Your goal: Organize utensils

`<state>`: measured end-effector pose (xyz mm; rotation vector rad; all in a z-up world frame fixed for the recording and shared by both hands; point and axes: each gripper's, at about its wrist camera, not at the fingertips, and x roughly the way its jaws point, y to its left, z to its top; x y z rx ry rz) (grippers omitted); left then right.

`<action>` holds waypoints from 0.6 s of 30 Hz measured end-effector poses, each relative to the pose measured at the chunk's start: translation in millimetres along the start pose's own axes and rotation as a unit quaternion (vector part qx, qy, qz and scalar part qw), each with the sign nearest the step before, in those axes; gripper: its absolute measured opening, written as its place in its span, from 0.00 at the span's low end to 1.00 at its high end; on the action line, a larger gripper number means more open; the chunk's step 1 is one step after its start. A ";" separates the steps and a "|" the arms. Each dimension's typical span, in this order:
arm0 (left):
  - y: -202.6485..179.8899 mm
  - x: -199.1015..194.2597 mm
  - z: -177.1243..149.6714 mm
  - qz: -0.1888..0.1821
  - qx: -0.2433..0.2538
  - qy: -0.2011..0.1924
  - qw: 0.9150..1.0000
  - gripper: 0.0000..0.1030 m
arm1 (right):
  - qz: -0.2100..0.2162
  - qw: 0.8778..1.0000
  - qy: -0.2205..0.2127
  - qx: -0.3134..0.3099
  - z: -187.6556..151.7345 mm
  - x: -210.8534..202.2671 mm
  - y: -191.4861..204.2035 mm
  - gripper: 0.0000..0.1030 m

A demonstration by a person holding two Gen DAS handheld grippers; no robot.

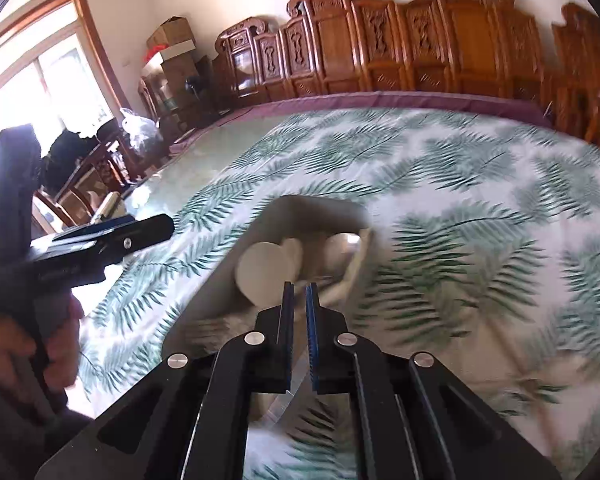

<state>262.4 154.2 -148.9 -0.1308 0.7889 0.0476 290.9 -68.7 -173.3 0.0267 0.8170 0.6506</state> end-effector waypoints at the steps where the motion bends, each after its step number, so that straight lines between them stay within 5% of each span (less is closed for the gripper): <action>1: -3.6 0.1 0.5 -0.003 0.003 0.000 1.000 0.91 | -0.012 1.000 -0.004 -0.004 -3.6 -11.7 -7.4 0.09; 11: -51.5 3.0 0.1 -0.034 0.027 -0.005 0.999 0.91 | -0.116 0.993 -0.024 0.016 -39.4 -86.8 -96.1 0.22; 18: -94.4 6.6 -5.5 -0.054 0.048 -0.007 0.997 0.91 | -0.146 0.988 -0.013 0.050 -60.7 -86.5 -142.6 0.34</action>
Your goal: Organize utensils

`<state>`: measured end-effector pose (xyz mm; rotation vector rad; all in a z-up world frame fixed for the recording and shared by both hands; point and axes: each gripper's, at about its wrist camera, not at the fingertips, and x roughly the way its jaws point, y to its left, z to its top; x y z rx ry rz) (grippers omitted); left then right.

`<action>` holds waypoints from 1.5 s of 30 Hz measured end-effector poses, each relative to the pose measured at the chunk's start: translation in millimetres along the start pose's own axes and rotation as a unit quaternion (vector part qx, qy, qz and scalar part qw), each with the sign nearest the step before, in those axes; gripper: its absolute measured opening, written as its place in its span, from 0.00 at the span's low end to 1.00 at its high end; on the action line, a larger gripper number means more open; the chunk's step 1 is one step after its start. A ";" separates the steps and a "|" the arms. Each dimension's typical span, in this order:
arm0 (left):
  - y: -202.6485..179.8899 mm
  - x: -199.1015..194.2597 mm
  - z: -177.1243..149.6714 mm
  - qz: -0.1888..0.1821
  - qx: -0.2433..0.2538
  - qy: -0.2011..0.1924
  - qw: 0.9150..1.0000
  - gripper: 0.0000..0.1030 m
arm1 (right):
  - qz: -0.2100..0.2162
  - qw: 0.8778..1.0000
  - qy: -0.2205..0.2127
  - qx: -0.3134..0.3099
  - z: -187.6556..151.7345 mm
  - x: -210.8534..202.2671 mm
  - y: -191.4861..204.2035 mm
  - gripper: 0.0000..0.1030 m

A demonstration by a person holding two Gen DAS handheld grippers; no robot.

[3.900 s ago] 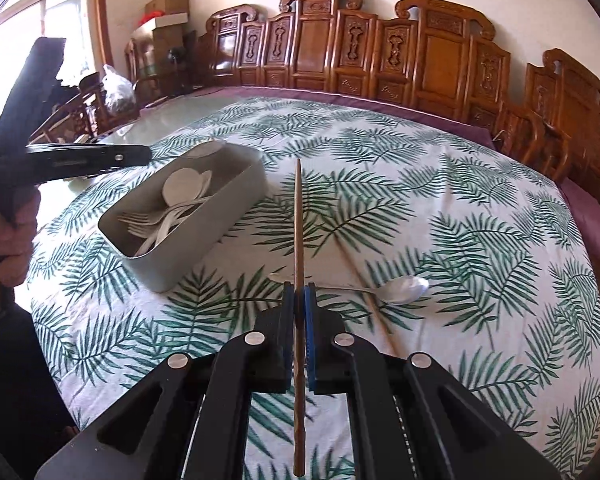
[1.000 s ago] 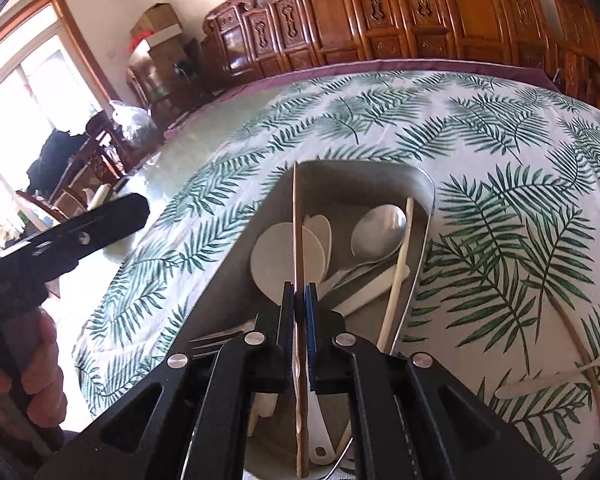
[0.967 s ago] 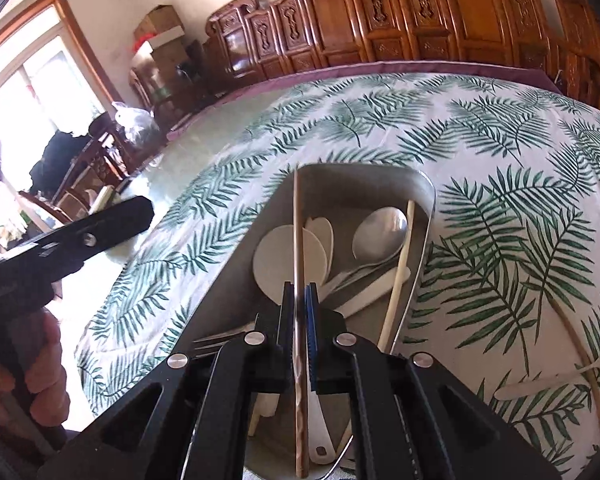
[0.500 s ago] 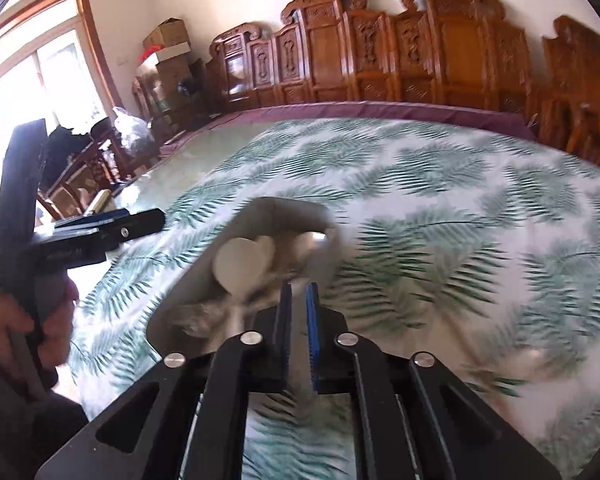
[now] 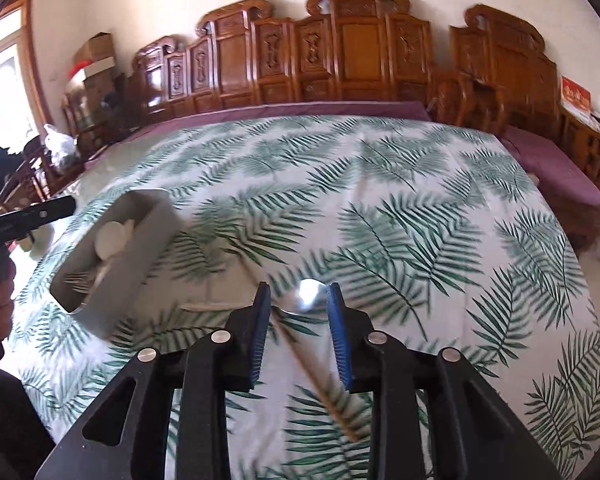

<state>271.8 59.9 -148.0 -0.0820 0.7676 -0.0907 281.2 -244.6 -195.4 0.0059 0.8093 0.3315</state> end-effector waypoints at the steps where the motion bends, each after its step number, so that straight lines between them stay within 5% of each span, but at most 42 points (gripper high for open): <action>1: -5.5 0.8 -1.0 -0.002 0.004 0.000 1.000 0.91 | -0.002 1.000 0.004 0.004 -2.4 6.1 -3.6 0.35; 11: -58.0 13.9 -15.5 -0.048 0.055 0.028 0.997 0.91 | -0.010 0.999 0.031 0.025 -36.1 32.3 -20.3 0.35; 13: -73.5 19.6 -18.9 -0.055 0.080 0.037 0.995 0.83 | -0.001 0.999 0.045 0.014 -39.8 31.9 -20.0 0.35; 21: -128.2 69.9 -35.9 -0.077 0.165 0.112 0.977 0.55 | -0.003 0.999 0.039 -0.011 -49.2 14.4 -27.5 0.36; 29: -154.8 110.8 -34.8 -0.089 0.212 0.158 0.960 0.48 | 0.018 0.999 0.041 0.008 -49.8 18.9 -42.6 0.36; 37: -173.7 130.6 -31.5 -0.105 0.246 0.198 0.943 0.22 | 0.031 0.999 0.036 0.010 -47.7 20.8 -42.1 0.36; 45: -181.0 137.9 -24.3 -0.112 0.264 0.240 0.927 0.20 | 0.035 0.999 0.033 0.010 -45.9 20.7 -41.2 0.36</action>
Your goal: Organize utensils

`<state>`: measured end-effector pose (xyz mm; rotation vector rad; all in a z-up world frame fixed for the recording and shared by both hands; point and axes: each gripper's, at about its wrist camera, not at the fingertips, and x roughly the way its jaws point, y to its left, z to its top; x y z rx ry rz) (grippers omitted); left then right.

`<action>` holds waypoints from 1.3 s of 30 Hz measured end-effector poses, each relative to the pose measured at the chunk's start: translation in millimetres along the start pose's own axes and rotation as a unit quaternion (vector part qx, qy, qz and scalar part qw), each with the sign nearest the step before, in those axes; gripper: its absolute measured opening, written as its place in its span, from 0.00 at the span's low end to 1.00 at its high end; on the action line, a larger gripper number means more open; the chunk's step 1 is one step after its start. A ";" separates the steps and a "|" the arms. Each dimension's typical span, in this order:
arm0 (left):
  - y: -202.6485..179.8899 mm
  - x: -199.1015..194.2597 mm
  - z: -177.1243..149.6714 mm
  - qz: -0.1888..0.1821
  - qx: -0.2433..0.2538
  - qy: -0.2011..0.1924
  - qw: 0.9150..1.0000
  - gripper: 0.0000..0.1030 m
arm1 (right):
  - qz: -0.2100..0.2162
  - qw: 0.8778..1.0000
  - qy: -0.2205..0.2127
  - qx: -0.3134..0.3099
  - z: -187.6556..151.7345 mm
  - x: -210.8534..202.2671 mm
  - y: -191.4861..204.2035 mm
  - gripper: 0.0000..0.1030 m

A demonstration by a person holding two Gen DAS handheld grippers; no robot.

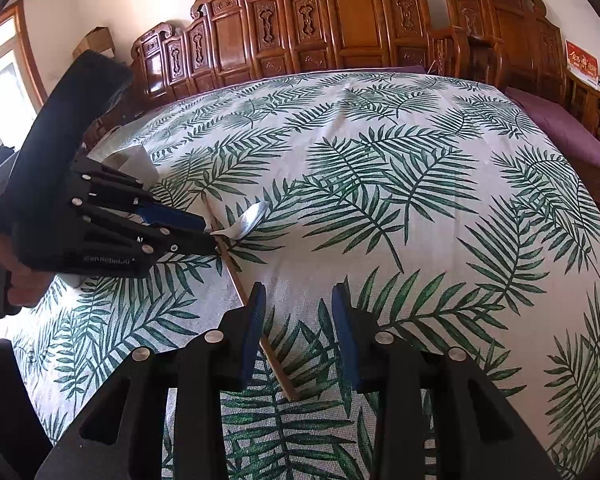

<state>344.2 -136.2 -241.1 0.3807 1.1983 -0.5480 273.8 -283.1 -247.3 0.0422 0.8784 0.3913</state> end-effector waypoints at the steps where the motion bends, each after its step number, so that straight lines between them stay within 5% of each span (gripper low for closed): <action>1: -0.8 0.3 0.6 0.001 0.004 0.003 1.000 0.20 | 0.000 1.000 0.000 0.000 0.0 0.2 -0.1 0.36; 7: -10.5 -1.0 -4.5 0.000 0.018 0.004 1.000 0.03 | 0.004 1.000 0.002 -0.003 -0.5 1.3 2.2 0.36; 18: -2.8 -30.5 -38.1 0.001 -0.051 -0.050 0.997 0.02 | 0.036 0.998 0.016 -0.053 5.5 12.9 24.0 0.36; 29: 15.6 -76.5 -71.6 0.021 -0.119 -0.096 0.988 0.02 | -0.016 0.991 0.054 -0.118 4.8 25.6 45.6 0.35; 36: 25.6 -104.6 -91.7 0.040 -0.144 -0.110 0.983 0.02 | -0.035 0.989 0.076 -0.123 2.7 22.6 52.7 0.11; 39: 30.6 -117.6 -102.4 0.047 -0.155 -0.115 0.980 0.02 | -0.037 0.989 0.082 -0.117 -2.4 18.5 55.8 0.09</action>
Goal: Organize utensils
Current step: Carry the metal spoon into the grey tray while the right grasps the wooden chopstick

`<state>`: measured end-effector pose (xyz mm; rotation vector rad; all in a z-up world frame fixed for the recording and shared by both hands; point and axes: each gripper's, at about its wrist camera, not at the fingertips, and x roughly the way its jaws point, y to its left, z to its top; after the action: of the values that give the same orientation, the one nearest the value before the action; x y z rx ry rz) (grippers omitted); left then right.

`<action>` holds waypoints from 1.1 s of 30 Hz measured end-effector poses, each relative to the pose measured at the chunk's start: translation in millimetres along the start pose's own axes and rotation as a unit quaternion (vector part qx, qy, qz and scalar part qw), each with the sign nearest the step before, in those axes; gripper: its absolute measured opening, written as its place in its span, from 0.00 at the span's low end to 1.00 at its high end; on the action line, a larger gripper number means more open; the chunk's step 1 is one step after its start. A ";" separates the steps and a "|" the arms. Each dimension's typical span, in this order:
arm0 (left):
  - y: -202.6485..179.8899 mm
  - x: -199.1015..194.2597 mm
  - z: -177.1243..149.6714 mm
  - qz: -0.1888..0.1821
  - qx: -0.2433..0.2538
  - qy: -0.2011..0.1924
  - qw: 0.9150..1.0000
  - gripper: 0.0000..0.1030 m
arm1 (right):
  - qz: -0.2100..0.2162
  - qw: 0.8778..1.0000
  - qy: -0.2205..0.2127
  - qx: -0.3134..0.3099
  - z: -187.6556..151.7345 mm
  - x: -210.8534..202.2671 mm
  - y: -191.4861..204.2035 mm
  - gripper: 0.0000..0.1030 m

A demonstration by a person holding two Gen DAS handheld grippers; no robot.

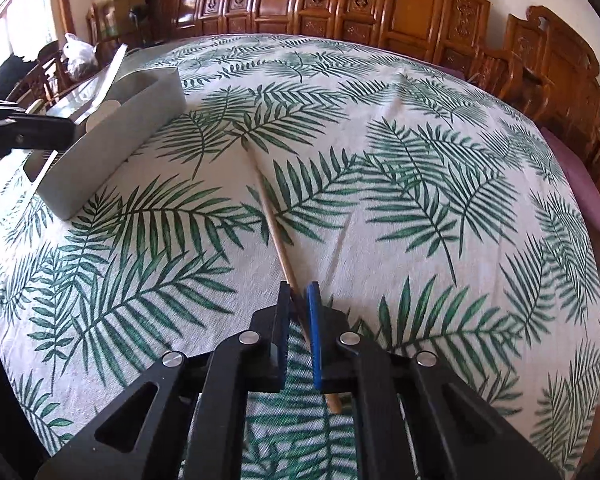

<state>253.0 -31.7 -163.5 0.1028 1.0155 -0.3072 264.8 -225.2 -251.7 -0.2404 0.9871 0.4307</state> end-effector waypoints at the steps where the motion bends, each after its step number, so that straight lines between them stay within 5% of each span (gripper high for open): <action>1: 2.5 -3.8 -1.3 0.001 -0.001 -0.002 1.000 0.02 | 0.003 1.000 0.001 0.004 -3.0 -2.2 2.6 0.08; 17: 35.8 -44.0 -6.1 0.023 -0.026 -0.029 0.999 0.02 | 0.030 0.999 -0.034 0.027 -3.3 -49.6 33.3 0.05; 33: 97.0 -21.9 7.1 0.034 -0.075 -0.006 0.997 0.02 | 0.064 0.996 -0.064 0.014 39.8 -86.0 65.0 0.05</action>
<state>277.3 63.5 -146.8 -0.0002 1.0166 -0.1686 224.1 -172.7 -157.9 -0.1236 0.8857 0.5430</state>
